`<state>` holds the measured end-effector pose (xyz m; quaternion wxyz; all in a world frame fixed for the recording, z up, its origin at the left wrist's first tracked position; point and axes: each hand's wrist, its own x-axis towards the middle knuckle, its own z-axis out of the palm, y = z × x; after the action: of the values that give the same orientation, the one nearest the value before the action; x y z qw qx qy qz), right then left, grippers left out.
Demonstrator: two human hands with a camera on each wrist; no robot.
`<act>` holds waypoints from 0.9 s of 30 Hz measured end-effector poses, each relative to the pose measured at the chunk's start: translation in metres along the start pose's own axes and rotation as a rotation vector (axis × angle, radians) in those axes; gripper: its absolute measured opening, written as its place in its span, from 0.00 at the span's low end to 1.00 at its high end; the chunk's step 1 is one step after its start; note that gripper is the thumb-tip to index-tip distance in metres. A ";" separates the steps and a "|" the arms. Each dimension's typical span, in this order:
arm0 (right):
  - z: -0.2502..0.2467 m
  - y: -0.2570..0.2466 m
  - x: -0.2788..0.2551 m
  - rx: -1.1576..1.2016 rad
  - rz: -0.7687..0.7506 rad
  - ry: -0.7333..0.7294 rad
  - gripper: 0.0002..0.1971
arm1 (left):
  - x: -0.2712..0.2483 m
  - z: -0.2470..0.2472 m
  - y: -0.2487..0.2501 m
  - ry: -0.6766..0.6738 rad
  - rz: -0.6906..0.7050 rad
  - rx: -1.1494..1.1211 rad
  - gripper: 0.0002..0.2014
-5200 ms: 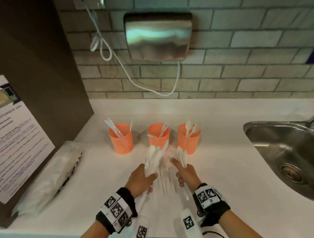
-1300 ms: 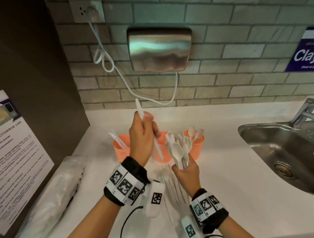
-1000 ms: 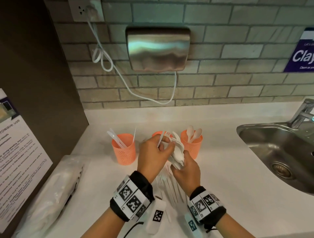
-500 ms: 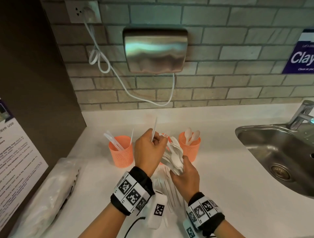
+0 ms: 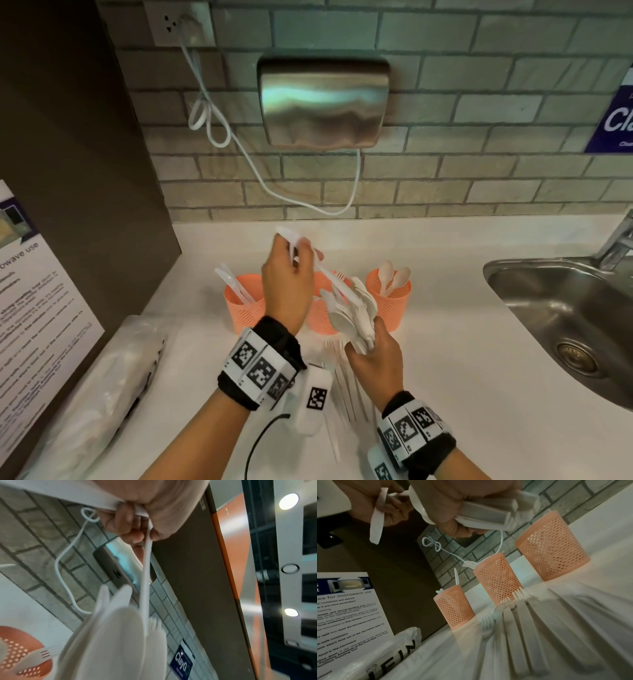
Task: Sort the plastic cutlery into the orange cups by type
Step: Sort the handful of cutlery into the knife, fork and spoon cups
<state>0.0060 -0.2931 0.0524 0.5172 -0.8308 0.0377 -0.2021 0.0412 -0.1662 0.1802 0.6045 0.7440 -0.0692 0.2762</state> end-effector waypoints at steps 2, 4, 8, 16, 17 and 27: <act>-0.002 0.000 0.000 0.058 0.024 -0.017 0.21 | 0.010 -0.008 0.001 0.080 -0.070 -0.162 0.09; -0.002 0.000 0.001 0.138 0.066 -0.041 0.22 | 0.015 -0.012 -0.006 0.143 -0.185 -0.297 0.10; -0.001 -0.002 0.006 0.280 0.149 -0.115 0.16 | 0.002 -0.012 -0.027 0.094 -0.387 -0.308 0.12; -0.005 -0.006 0.008 0.549 0.354 -0.373 0.08 | -0.032 0.002 -0.037 -0.222 -0.319 -0.127 0.03; -0.005 -0.007 0.007 0.557 0.354 -0.390 0.08 | -0.032 0.004 -0.037 -0.208 -0.293 -0.112 0.03; -0.006 -0.008 -0.001 0.495 0.310 -0.429 0.07 | -0.023 0.013 -0.034 -0.113 -0.084 0.137 0.07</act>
<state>0.0016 -0.2937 0.0617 0.7233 -0.6884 0.0037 0.0544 0.0412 -0.1744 0.1383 0.5582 0.8003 -0.0529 0.2123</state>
